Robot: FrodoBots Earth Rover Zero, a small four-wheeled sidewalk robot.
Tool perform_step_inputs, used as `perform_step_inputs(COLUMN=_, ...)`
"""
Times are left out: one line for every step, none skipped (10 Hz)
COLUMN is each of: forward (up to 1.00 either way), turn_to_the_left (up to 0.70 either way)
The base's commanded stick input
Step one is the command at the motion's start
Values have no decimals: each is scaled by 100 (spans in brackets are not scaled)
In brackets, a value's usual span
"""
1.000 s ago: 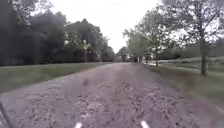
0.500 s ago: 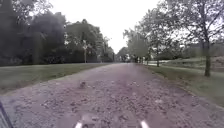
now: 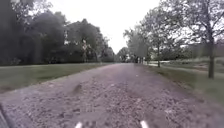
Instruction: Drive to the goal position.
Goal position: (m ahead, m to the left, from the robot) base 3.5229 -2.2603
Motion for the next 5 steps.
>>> perform_step_inputs(forward=70, turn_to_the_left=0)
perform_step_inputs(forward=70, turn_to_the_left=0)
perform_step_inputs(forward=70, turn_to_the_left=0)
perform_step_inputs(forward=70, turn_to_the_left=0)
perform_step_inputs(forward=70, turn_to_the_left=0)
